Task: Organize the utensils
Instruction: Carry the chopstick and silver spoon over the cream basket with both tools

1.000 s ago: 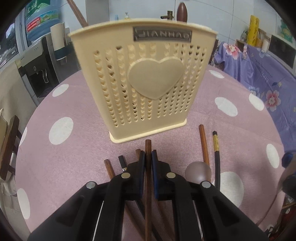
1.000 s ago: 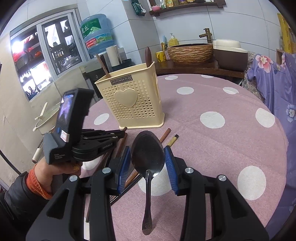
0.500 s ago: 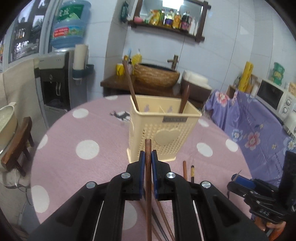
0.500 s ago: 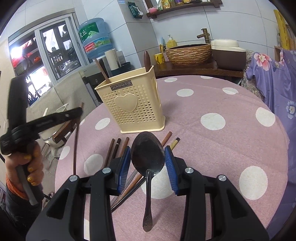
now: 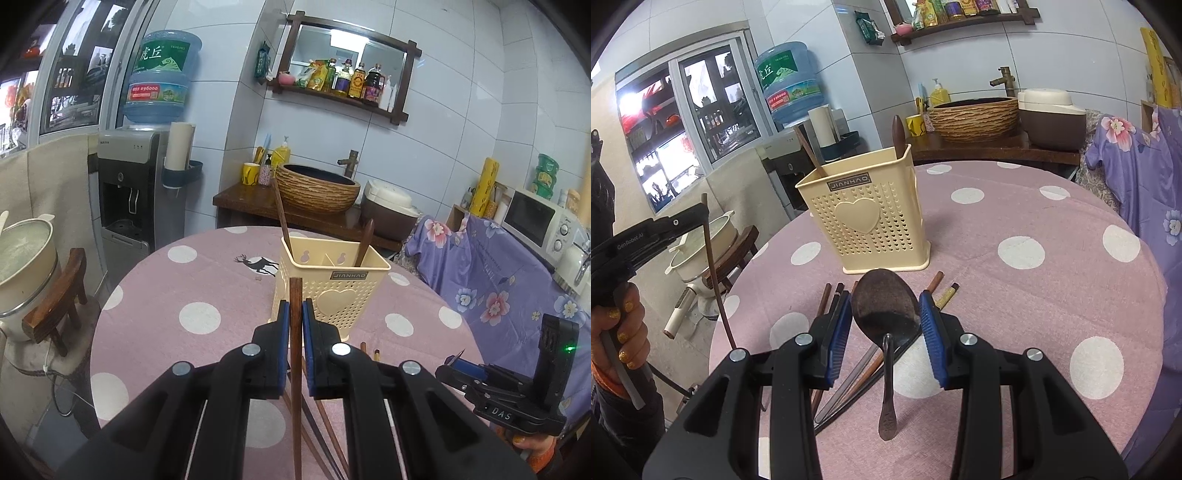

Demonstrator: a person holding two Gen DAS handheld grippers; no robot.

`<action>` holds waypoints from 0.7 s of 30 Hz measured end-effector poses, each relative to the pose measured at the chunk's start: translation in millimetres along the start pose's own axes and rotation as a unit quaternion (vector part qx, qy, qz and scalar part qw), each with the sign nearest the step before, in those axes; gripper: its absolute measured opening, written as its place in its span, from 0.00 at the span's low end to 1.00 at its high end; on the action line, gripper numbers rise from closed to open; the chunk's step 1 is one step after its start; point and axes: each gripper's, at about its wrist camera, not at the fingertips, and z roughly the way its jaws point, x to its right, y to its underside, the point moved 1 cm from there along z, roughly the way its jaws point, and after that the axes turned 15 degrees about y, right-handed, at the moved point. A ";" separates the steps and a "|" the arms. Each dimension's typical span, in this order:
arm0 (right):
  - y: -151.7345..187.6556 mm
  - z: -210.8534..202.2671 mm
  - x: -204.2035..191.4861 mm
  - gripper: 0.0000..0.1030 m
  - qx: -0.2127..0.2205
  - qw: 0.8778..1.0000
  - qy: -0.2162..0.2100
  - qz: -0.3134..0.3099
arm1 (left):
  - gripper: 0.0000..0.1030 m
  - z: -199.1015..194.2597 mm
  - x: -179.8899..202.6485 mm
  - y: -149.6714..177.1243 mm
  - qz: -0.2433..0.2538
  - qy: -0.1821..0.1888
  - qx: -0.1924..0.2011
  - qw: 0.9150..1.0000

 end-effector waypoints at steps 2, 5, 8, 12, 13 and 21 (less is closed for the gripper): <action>-0.6 -1.0 -2.5 0.37 0.002 1.000 0.000 -0.003 | 0.08 -3.0 0.6 -1.4 0.003 -0.001 0.005 1.000; -1.3 -0.8 -5.0 0.37 0.002 1.000 -0.002 -0.006 | 0.08 -7.0 0.4 -4.0 0.003 0.003 0.009 1.000; -2.0 -1.1 -6.8 0.37 0.003 1.000 -0.002 -0.009 | 0.08 -11.8 0.8 -7.3 0.009 0.000 0.013 1.000; -5.4 -1.4 -8.6 0.37 0.005 1.000 -0.004 -0.013 | 0.08 -18.0 1.3 -12.3 0.016 -0.001 0.020 1.000; -6.4 -1.5 -9.7 0.37 0.006 1.000 -0.004 -0.015 | 0.08 -19.1 0.7 -13.9 0.017 -0.002 0.022 1.000; -22.8 -1.1 -14.6 0.37 0.016 0.999 -0.024 -0.021 | 0.08 -22.7 1.7 -33.5 0.025 0.007 0.027 0.999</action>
